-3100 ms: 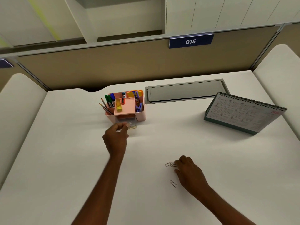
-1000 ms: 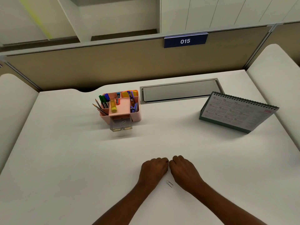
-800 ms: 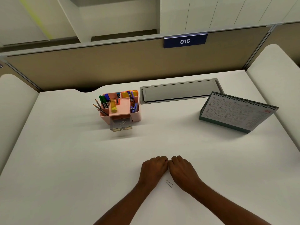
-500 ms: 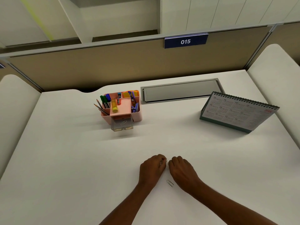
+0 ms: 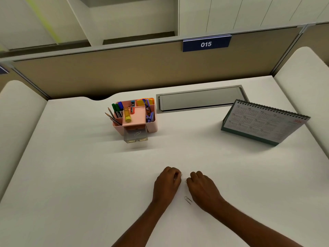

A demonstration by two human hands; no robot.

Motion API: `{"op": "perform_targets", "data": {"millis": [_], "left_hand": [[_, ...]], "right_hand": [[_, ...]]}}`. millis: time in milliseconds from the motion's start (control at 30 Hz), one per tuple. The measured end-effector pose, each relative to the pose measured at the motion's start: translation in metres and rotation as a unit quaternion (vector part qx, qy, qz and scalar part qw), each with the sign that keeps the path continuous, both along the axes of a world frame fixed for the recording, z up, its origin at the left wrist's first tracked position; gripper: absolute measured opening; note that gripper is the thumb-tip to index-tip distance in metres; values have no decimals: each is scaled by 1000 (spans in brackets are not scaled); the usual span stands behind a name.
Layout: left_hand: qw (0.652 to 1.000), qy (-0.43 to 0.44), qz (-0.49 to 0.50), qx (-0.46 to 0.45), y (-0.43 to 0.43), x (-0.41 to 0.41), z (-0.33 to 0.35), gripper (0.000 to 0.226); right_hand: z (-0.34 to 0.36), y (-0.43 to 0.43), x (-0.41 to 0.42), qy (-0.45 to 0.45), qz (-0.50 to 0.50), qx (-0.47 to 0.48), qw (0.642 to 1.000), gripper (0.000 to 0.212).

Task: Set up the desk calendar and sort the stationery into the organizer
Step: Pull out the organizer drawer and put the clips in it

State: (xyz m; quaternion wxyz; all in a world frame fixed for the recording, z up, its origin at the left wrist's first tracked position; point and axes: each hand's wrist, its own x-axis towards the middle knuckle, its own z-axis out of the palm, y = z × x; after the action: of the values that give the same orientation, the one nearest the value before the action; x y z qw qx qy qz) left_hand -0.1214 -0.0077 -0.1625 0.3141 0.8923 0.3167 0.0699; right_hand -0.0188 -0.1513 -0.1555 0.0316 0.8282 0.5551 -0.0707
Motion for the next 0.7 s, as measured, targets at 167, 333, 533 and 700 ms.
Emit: {"op": "perform_targets", "data": {"millis": [167,333,533,700], "left_hand": [[1000,-8,6,-20,-1,3,-3,11],[999,-10,7,-35,-1,4,-2,10],[998,-19,18,-60,4,2,1,4],[993,-52,39,-102,10,-2,10,4]], "right_hand": [[4,6,-6,-44,41,-4,998,29],[2,11,-5,-58,21,0,998,30],[1,15,-3,-28,-33,7,999,34],[0,14,1,8,-71,31,997,22]]}}
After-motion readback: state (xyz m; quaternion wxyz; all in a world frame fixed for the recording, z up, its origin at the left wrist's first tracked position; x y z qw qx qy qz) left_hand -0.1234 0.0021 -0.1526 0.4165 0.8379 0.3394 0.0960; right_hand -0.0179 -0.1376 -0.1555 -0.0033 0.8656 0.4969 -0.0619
